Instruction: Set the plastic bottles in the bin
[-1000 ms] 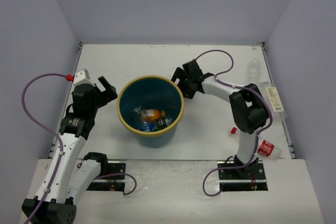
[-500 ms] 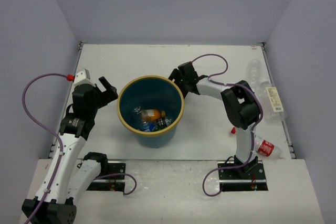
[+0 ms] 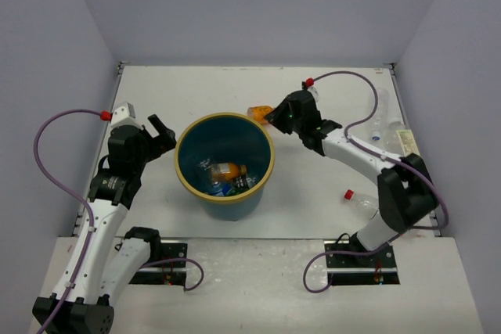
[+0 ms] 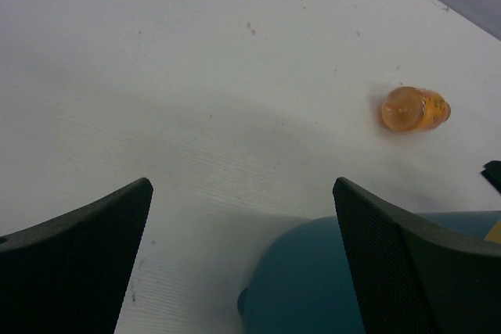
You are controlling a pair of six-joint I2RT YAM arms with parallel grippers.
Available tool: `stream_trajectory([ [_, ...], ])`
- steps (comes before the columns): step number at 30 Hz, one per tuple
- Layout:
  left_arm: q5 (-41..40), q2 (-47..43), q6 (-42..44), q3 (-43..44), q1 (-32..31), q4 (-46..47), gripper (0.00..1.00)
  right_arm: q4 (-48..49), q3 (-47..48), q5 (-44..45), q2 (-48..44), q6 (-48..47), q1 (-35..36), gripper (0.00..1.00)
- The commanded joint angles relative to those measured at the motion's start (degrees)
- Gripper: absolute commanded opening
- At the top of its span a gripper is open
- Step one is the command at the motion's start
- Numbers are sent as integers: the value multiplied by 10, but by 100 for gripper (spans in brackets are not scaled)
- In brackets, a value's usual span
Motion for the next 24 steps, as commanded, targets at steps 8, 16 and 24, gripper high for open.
stream_trajectory([
  [8, 8, -2, 20, 1, 3, 5, 100, -44, 43, 122, -115, -206, -10, 83],
  [16, 12, 7, 23, 3, 3, 8, 100, -152, 202, -182, 39, -630, -53, 99],
  [24, 15, 35, 21, 7, 3, 17, 100, -305, 394, -238, 221, -699, -60, 99],
])
